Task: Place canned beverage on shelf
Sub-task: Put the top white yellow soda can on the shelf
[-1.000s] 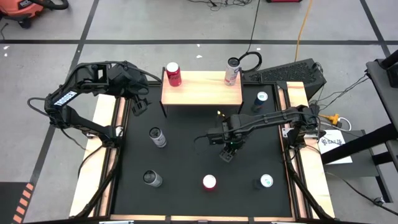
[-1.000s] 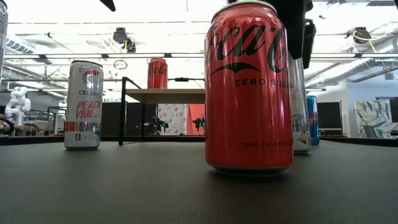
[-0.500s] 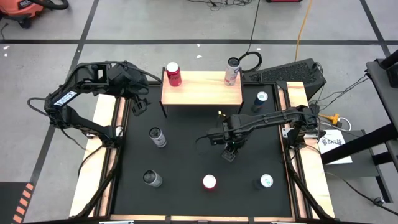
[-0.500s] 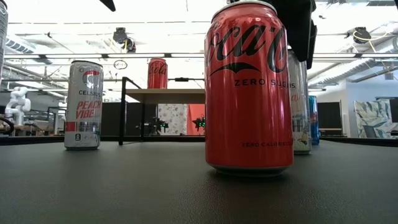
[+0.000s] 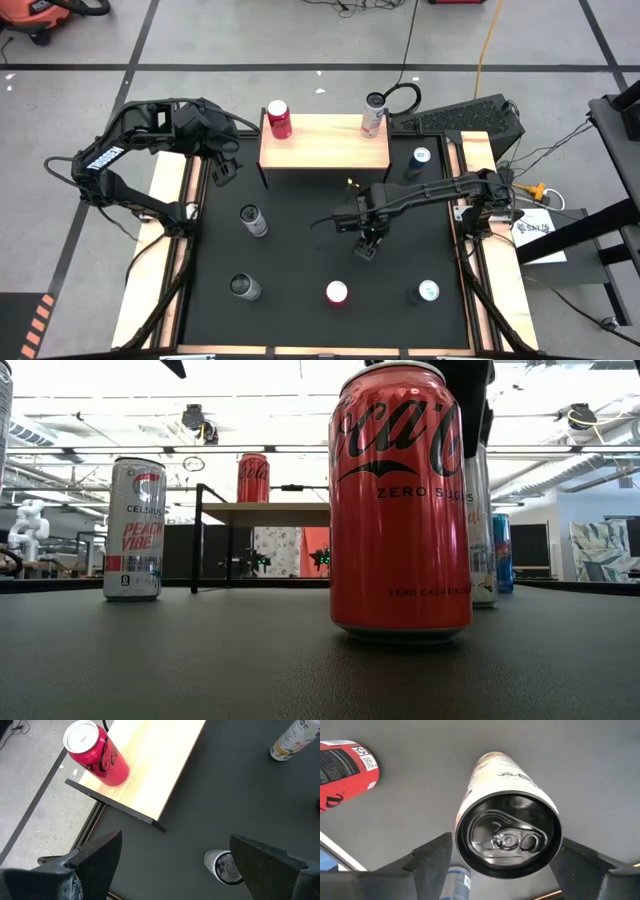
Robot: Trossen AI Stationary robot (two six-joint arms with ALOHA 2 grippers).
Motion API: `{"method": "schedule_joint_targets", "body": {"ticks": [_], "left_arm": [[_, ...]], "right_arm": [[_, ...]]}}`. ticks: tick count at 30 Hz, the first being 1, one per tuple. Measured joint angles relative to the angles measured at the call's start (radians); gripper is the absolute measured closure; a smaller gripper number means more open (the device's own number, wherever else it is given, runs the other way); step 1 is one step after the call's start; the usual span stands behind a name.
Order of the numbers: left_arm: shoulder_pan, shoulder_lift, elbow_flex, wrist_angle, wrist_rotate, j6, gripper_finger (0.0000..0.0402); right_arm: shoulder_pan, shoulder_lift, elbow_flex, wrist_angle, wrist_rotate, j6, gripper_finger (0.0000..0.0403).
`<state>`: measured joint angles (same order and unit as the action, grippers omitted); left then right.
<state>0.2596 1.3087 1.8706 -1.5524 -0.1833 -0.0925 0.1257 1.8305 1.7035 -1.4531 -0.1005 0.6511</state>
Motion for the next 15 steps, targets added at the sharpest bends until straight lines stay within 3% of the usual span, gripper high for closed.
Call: {"method": "schedule_joint_targets", "body": {"ticks": [15], "left_arm": [[0.0, 0.0, 0.0, 0.002, 0.0, -0.002, 0.0028]], "right_arm": [[0.0, 0.0, 0.0, 0.038, 0.05, -0.118, 0.0098]]}}
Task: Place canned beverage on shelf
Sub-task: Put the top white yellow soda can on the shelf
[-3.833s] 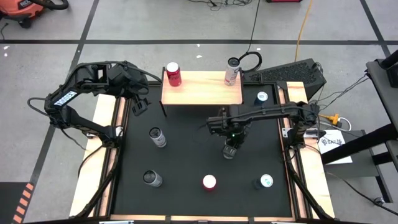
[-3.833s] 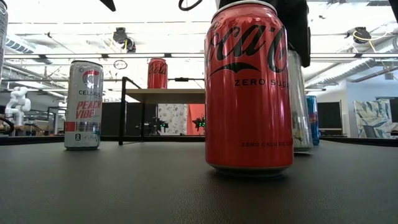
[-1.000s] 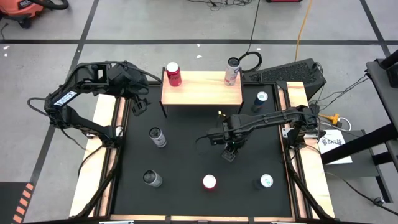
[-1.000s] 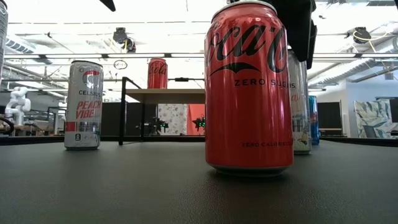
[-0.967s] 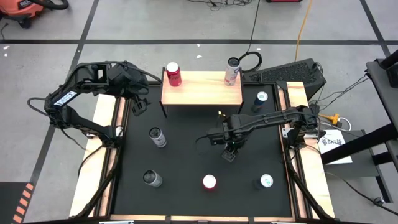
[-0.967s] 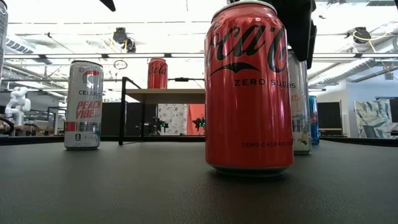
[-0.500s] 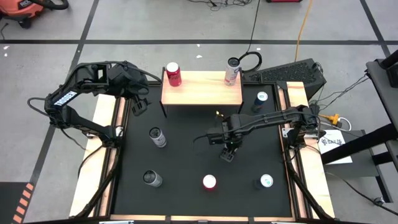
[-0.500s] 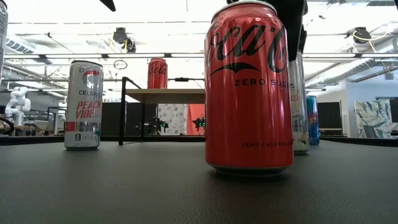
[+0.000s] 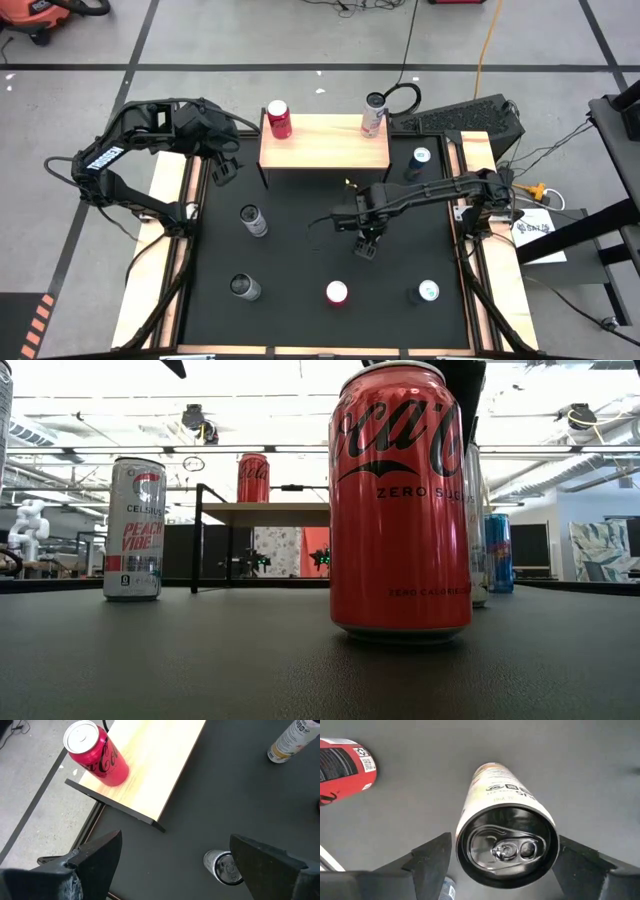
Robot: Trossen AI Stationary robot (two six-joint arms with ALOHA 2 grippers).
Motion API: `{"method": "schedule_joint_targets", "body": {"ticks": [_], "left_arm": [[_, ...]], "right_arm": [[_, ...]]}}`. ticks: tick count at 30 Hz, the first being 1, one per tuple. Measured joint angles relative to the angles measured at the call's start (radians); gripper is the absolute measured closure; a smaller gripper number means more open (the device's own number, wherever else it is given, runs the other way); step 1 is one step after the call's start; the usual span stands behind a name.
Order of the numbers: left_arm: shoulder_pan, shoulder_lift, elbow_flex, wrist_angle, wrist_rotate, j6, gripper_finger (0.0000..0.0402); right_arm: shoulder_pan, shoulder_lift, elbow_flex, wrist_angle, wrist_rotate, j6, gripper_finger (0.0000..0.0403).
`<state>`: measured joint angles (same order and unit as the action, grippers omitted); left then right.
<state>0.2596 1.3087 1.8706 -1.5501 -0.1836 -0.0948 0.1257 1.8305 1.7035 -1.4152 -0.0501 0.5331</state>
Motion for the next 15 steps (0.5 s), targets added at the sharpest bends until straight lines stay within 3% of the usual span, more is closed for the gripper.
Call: {"method": "schedule_joint_targets", "body": {"ticks": [15], "left_arm": [[0.0, 0.0, 0.0, 0.0, 0.0, -0.002, 0.0028]], "right_arm": [[0.0, 0.0, -0.051, 0.044, -0.002, -0.004, 0.0098]]}}
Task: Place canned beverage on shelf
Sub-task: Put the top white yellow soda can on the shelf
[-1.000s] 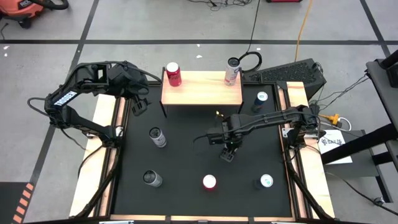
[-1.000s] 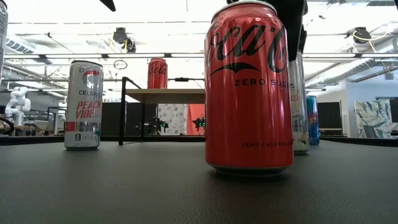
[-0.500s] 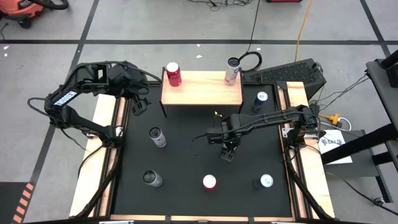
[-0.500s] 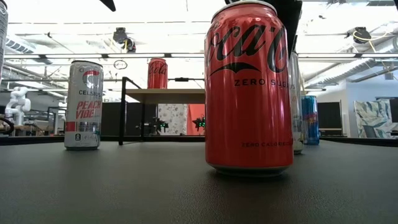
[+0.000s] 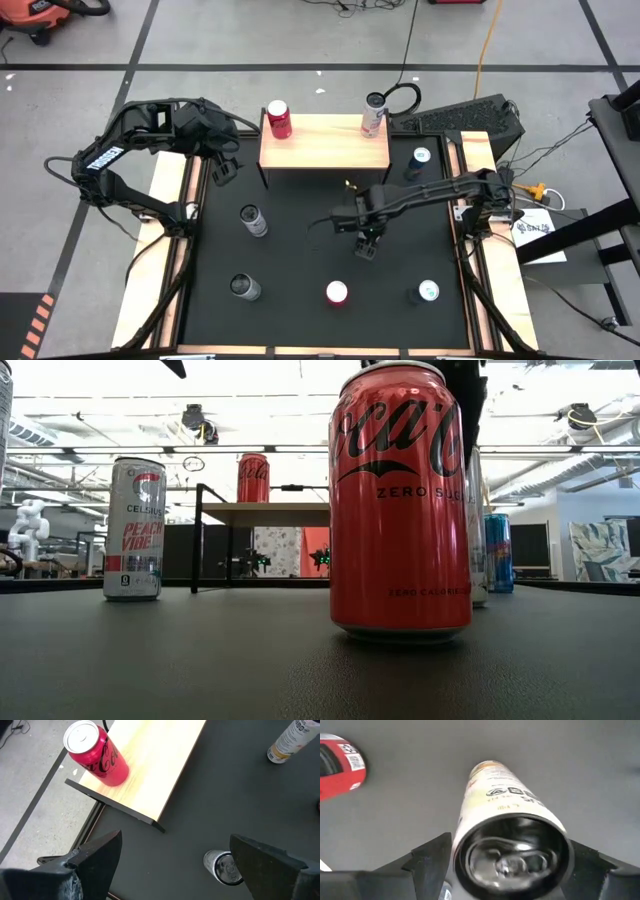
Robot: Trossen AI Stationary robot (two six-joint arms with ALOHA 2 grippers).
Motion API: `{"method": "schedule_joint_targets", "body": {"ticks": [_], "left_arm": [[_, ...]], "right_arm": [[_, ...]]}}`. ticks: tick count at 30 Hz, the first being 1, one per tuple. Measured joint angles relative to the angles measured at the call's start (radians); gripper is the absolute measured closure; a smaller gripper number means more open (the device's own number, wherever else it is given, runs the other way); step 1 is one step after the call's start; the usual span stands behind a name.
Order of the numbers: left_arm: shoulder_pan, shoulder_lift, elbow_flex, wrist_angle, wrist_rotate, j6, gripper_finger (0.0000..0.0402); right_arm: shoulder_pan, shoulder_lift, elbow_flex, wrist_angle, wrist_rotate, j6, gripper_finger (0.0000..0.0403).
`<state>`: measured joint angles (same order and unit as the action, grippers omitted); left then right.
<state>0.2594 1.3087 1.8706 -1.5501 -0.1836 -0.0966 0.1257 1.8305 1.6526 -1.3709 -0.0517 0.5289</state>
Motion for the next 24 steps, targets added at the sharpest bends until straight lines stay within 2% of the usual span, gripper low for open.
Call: {"method": "schedule_joint_targets", "body": {"ticks": [6, 14, 24], "left_arm": [[0.0, 0.0, 0.0, 0.0, 0.0, 0.0, 0.0028], [0.0, 0.0, 0.0, 0.0, 0.0, 0.0, 0.0028], [0.0, 0.0, 0.0, 0.001, 0.0, 0.002, 0.0028]], "right_arm": [[0.0, 0.001, -0.035, 0.036, -0.002, -0.002, 0.0107], [-0.002, 0.001, -0.035, 0.034, -0.002, -0.016, 0.0178], [-0.01, 0.002, 0.001, -0.038, -0.011, -0.079, 0.0178]]}}
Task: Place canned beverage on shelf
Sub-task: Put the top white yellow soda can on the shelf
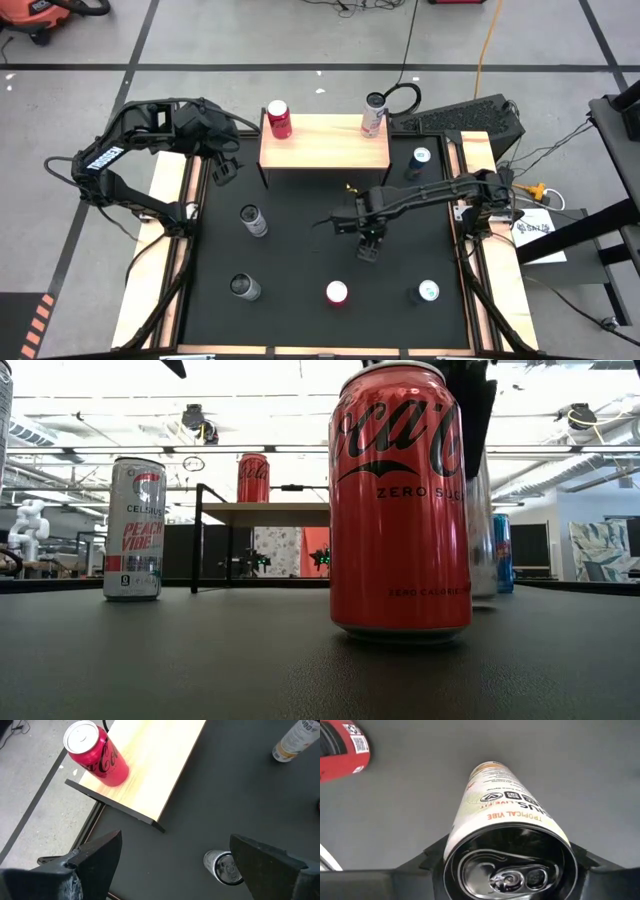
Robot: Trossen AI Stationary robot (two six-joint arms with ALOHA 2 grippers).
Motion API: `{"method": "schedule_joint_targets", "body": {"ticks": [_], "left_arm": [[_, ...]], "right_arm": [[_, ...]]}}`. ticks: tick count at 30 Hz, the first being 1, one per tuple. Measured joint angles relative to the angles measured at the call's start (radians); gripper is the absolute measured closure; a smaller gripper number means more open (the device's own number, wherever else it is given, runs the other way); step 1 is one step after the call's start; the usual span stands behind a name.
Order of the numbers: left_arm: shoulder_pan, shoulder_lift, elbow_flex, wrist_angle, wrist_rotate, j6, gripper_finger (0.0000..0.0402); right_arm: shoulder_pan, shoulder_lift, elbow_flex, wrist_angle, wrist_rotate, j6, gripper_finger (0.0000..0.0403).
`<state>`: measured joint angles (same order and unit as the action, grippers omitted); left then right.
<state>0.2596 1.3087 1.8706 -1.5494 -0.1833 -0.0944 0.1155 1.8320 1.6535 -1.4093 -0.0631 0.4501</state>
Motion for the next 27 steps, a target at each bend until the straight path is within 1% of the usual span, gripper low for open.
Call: {"method": "schedule_joint_targets", "body": {"ticks": [7, 11, 13, 19, 22, 27], "left_arm": [[0.0, 0.0, 0.0, 0.029, 0.0, 0.003, 0.0028], [0.0, 0.0, 0.0, 0.03, 0.0, 0.003, 0.0028], [0.0, 0.0, 0.0, 0.03, 0.0, 0.003, 0.0028], [0.0, 0.0, 0.0, 0.03, 0.0, 0.002, 0.0028], [0.0, 0.0, 0.0, 0.03, 0.0, 0.002, 0.0028], [0.0, 0.0, 0.0, 0.03, 0.0, 0.002, 0.0028]], "right_arm": [[-0.041, 0.0, 0.115, -0.028, 0.012, -0.06, 0.0178], [-0.071, 0.0, 0.21, -0.061, 0.069, -0.111, 0.0178], [-0.091, 0.0, 0.262, -0.073, 0.092, -0.137, 0.0178], [-0.161, 0.0, 0.408, -0.099, 0.101, -0.19, 0.0178], [-0.194, 0.0, 0.464, -0.104, 0.142, -0.237, 0.0178], [-0.261, 0.0, 0.528, -0.1, 0.15, -0.296, 0.0178]]}}
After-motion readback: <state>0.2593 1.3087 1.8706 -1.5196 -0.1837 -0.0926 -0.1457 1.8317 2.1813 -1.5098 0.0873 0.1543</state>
